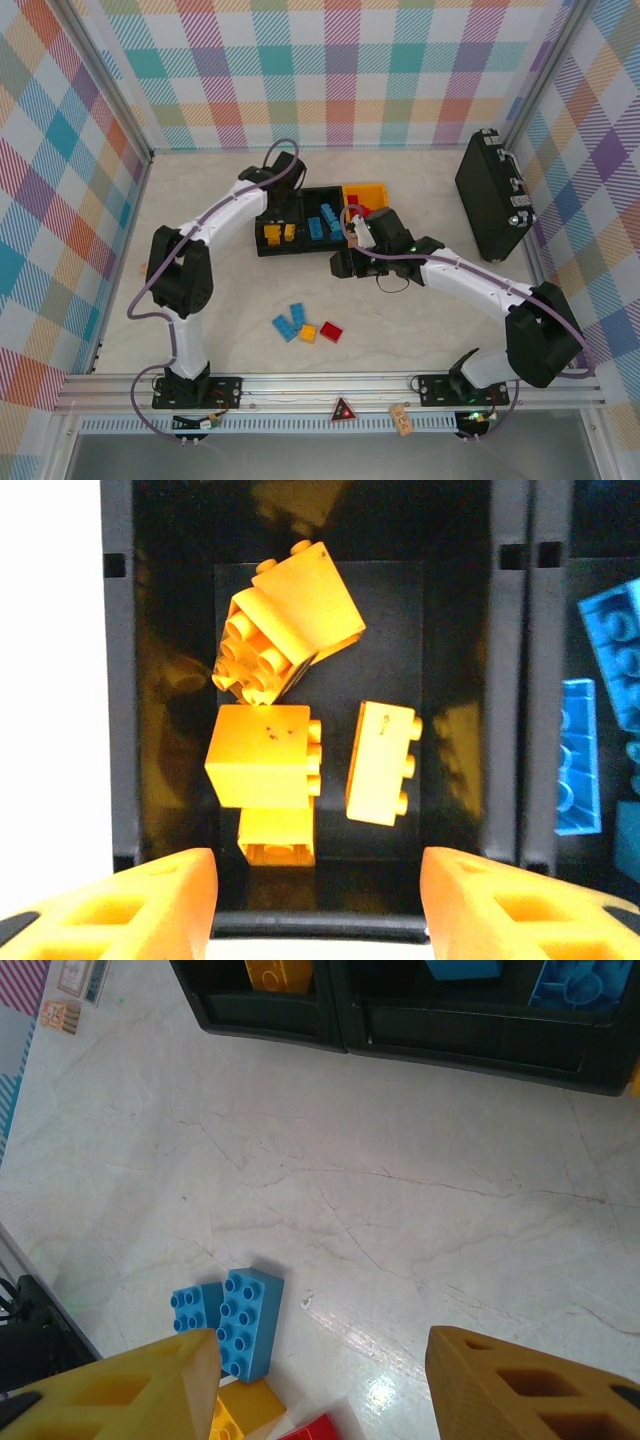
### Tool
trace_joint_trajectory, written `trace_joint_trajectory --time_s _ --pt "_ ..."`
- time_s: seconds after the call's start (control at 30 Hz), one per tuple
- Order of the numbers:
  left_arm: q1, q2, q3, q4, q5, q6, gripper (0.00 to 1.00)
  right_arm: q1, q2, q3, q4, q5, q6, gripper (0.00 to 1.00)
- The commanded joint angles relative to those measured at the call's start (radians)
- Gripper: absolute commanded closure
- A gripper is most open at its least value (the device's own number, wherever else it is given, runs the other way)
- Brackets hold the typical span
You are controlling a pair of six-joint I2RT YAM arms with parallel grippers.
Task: Sort the legos into containers by color
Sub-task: Place the lego in the container, then pick up the lego from the middle-left of the table.
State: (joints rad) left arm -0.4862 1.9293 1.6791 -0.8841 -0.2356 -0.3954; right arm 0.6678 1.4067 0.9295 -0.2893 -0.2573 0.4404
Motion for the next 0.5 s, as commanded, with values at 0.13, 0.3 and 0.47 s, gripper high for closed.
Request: trace_joint_trajectory --time_s 0.13,0.3,0.47 --pt "-0.038 -0.156 -0.139 0.028 0.100 -0.017 0.44 -0.004 -0.054 -0.001 -0.032 0.012 -0.027 0.43" --pt "-0.067 -0.229 -0.254 0.049 0.204 -0.067 0.44 -0.004 -0.066 0.006 -0.079 0.000 -0.080 0.43" --pt "-0.127 -0.275 -0.368 0.052 0.250 -0.143 0.44 -0.004 -0.099 -0.015 -0.094 -0.029 -0.118 0.43"
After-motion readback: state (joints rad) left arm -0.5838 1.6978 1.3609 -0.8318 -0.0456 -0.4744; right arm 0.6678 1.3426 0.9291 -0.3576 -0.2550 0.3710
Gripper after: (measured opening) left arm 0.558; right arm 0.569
